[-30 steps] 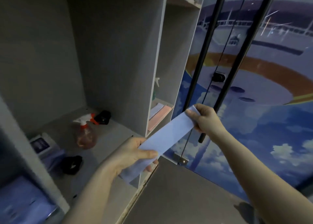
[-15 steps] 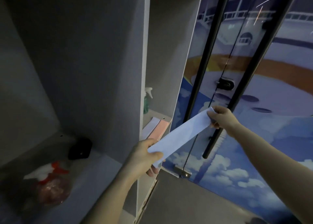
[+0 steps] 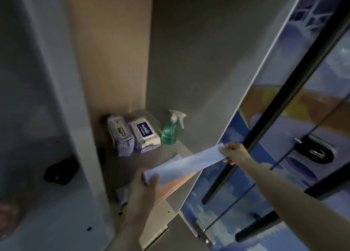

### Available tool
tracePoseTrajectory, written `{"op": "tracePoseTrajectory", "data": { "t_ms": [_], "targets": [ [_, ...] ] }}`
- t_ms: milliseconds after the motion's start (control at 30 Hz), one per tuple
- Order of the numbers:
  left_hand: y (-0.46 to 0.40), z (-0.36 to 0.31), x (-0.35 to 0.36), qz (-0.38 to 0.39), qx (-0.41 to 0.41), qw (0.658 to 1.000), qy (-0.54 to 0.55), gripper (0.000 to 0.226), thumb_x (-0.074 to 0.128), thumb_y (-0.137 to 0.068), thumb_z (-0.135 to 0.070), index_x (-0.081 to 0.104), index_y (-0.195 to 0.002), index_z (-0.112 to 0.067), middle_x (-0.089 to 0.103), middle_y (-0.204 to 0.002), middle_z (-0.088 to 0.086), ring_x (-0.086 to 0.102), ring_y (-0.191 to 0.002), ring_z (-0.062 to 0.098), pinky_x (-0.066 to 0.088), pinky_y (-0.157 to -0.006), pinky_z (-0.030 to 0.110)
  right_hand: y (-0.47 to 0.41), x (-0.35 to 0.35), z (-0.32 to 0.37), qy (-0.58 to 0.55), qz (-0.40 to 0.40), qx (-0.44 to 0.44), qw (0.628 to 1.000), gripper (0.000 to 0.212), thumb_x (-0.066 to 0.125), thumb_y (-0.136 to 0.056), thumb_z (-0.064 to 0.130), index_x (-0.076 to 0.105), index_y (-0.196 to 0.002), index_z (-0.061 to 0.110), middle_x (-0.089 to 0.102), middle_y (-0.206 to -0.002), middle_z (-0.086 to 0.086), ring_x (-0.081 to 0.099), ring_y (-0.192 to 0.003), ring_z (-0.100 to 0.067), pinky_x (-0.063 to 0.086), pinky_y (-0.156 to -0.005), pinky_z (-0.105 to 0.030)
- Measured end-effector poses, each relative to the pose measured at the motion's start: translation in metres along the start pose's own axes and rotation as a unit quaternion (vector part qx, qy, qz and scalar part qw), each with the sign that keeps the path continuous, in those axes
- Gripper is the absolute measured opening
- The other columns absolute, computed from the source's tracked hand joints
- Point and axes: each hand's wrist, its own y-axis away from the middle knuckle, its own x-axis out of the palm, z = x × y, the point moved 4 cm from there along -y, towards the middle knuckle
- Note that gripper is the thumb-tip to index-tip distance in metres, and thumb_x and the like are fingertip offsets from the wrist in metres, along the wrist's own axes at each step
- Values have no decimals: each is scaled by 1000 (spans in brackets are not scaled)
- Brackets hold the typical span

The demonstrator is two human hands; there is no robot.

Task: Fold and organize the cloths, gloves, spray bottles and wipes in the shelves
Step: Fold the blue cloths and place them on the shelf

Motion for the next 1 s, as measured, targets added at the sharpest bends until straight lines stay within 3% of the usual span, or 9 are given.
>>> {"op": "tracePoseTrajectory", "data": {
  "t_ms": [67, 133, 233, 400, 500, 567, 633, 800, 1000],
  "targets": [
    [-20, 15, 8, -80, -68, 994, 12, 39, 63, -90, -30, 58, -119, -4, 66, -108, 21, 62, -105, 34, 45, -86, 36, -30, 16, -5, 6, 49, 0, 999, 18, 60, -92, 6, 56, -74, 8, 52, -63, -10, 55, -35, -5, 33, -34, -16],
    [-36, 30, 12, -128, -123, 982, 62, 26, 58, -94, -26, 61, -110, -5, 67, -104, 20, 63, -103, 34, 46, -91, 42, -55, 36, -5, 10, 86, -4, 996, 11, 60, -92, 5, 61, -81, 8, 57, -66, -9, 57, -36, -7, 39, -35, -16],
    [-56, 56, 7, -197, -174, 958, 114, 13, 57, -94, -18, 60, -83, -12, 63, -82, 18, 64, -89, 42, 46, -74, 43, -85, 76, -6, 6, 132, -6, 991, 8, 62, -90, 5, 64, -82, 7, 60, -65, -10, 58, -36, -10, 44, -36, -19],
    [-71, 93, -5, -260, -216, 940, 46, 18, 55, -94, -16, 63, -99, 0, 65, -98, 23, 62, -92, 35, 45, -79, 38, -115, 138, -18, 17, 172, 36, 984, 10, 65, -88, 7, 59, -81, 10, 57, -74, -12, 52, -27, -3, 36, -28, -13],
    [-67, 115, -7, -266, -239, 933, -40, 28, 58, -88, -29, 68, -96, -4, 68, -97, 22, 63, -90, 36, 50, -81, 41, -122, 158, -32, 50, 162, 11, 985, 14, 67, -85, 4, 59, -75, 9, 58, -76, -16, 51, -30, -2, 34, -28, -13],
    [-66, 123, -7, -267, -244, 930, -64, 27, 59, -88, -28, 68, -99, -5, 68, -101, 22, 63, -93, 36, 50, -82, 41, -125, 167, -38, 82, 140, -15, 987, 7, 69, -83, 7, 66, -79, 2, 64, -85, -21, 61, -54, -13, 39, -38, -12],
    [-68, 125, -8, -259, -249, 929, -84, 23, 58, -91, -24, 68, -103, -8, 67, -104, 21, 63, -95, 36, 50, -81, 38, -128, 173, -43, 107, 133, -29, 985, 14, 69, -83, 13, 67, -86, -1, 67, -89, -20, 63, -71, -25, 48, -55, -25],
    [-71, 135, -11, -266, -243, 926, -109, 20, 57, -91, -26, 66, -98, -10, 67, -96, 21, 67, -80, 36, 57, -70, 47, -136, 187, -51, 141, 145, -58, 978, 8, 66, -82, 15, 62, -81, 8, 63, -85, -16, 66, -92, -37, 45, -65, -29],
    [-69, 123, -7, -269, -233, 918, -177, 26, 53, -95, -20, 63, -102, 3, 62, -107, 27, 59, -100, 38, 44, -80, 40, -127, 186, -45, 182, 131, -94, 970, 17, 61, -85, 14, 63, -94, -1, 66, -102, -26, 62, -99, -36, 47, -82, -37]
  ]
}}
